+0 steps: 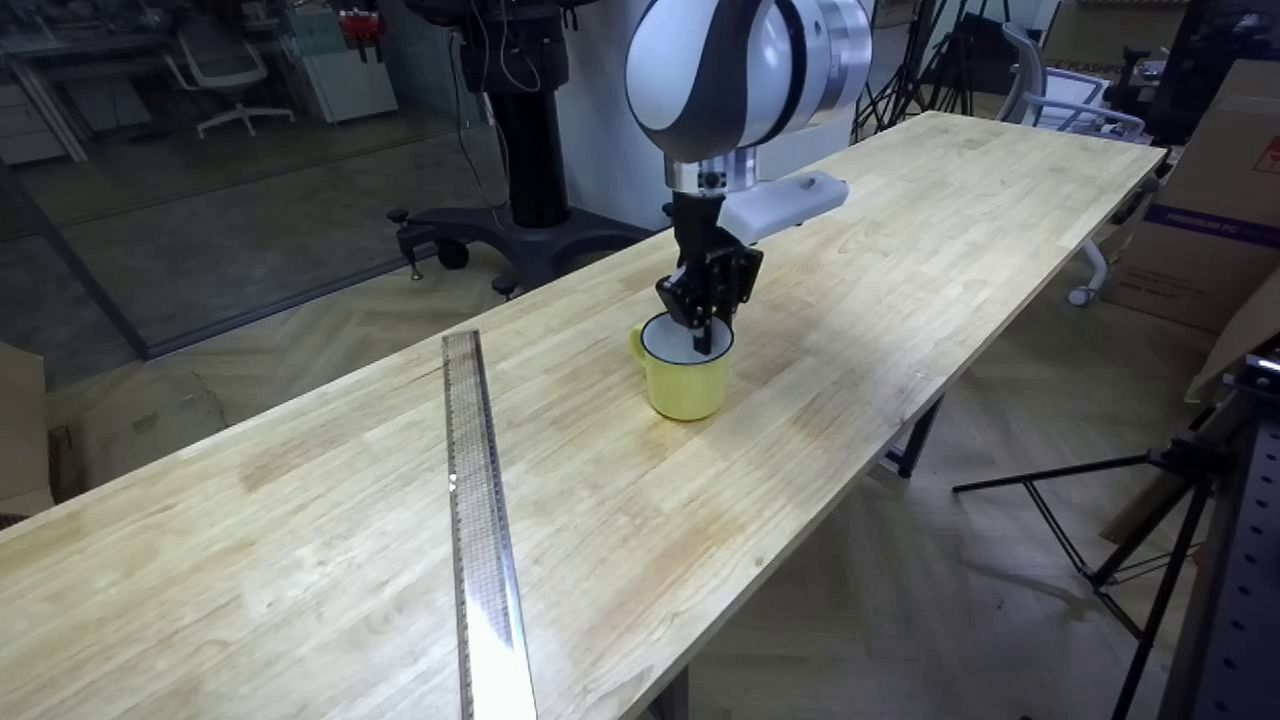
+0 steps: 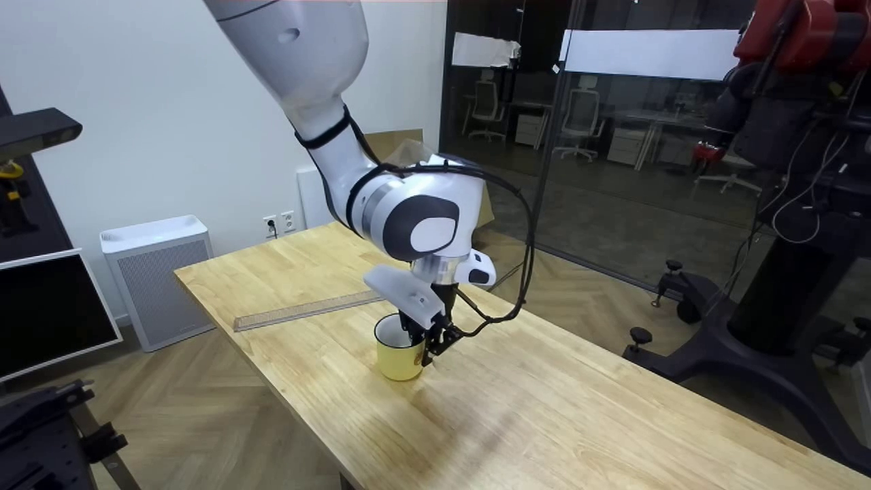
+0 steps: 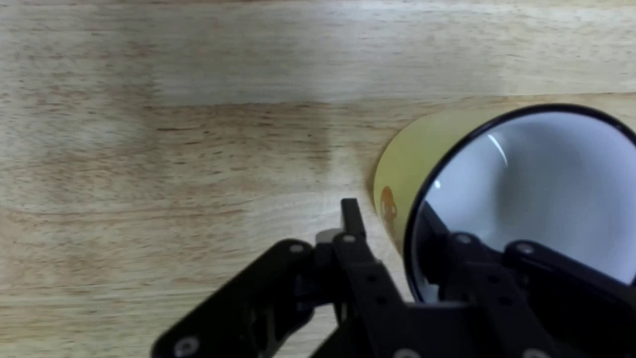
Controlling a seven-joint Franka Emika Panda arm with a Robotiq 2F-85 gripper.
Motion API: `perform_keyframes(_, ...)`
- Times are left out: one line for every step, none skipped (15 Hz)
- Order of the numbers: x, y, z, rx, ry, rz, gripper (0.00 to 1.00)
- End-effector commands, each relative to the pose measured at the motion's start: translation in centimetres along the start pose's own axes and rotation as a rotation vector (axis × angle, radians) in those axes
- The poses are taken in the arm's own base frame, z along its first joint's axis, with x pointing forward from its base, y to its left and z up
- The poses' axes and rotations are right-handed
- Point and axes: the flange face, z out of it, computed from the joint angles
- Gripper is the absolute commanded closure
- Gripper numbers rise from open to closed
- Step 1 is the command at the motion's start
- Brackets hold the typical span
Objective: Move the yellow cup to the right
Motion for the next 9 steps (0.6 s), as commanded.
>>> perform_keyframes(1.0, -0.8, -0.1, -0.025, -0.022, 0.008, 0.98)
perform_keyframes(1.0, -0.9, -0.1, -0.028, -0.026, 0.005, 1.00)
perform_keyframes(0.9, -1.0, -0.1, -0.031, -0.036, 0.002, 1.00)
perform_keyframes(1.0, -0.9, -0.2, -0.034, -0.041, 0.009, 0.99)
perform_keyframes(0.9, -0.8, -0.2, -0.035, -0.046, 0.016, 0.98)
perform_keyframes(0.9, -0.4, -0.3, -0.036, -0.053, 0.029, 0.98)
perform_keyframes(0.8, -0.1, -0.4, -0.038, -0.060, 0.043, 0.98)
perform_keyframes(0.7, 0.3, -0.5, -0.042, -0.064, 0.063, 0.98)
perform_keyframes(0.5, 0.9, -0.7, -0.050, -0.067, 0.090, 0.98)
